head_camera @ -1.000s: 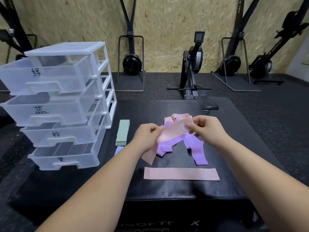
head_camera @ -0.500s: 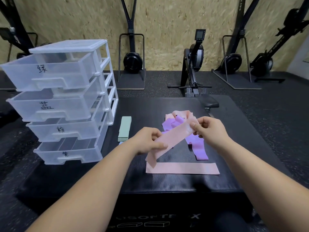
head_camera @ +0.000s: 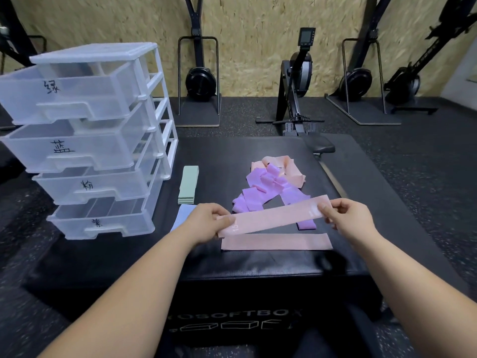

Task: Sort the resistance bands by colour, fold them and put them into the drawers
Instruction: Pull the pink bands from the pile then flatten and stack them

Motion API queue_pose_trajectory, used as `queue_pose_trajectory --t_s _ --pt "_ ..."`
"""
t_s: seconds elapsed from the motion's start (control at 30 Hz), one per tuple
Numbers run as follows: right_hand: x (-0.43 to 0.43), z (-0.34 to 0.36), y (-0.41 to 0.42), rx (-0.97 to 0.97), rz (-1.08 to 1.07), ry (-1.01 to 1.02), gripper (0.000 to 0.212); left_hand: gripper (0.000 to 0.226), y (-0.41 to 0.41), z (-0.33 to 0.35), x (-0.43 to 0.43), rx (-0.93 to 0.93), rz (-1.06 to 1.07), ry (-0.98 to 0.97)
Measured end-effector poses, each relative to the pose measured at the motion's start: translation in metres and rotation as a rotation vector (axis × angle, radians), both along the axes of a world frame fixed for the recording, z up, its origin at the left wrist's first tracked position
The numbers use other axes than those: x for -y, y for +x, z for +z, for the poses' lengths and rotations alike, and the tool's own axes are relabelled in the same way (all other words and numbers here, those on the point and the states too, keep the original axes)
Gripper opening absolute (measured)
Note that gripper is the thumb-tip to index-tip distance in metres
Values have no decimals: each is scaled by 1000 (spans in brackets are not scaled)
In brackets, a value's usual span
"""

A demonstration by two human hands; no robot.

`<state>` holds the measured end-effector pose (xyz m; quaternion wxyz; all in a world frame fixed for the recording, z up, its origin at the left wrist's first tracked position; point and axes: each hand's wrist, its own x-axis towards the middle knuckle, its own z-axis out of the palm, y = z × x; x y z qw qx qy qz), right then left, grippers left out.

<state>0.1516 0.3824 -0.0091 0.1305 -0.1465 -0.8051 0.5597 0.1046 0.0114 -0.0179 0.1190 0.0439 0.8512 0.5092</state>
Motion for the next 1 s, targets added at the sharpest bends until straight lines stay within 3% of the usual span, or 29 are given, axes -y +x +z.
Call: queue_pose_trajectory --t_s 0.23,0.33,0.53,0.87,1.0 --pt "-16 -35 11 57 -95 -17 21 11 14 -30 -18 117 168 237" --pt "-19 -43 16 79 -116 29 23 4 15 -36 -17 76 209 163" --pt "-17 -61 22 158 -127 218 28 8 20 -43 -27 -181 307 -149" --pt "-7 -80 34 126 -188 577 29 7 28 -82 -31 -416 273 -360" --pt "-12 -92 35 64 -142 671 40 23 26 -85 -29 -397 283 -326"
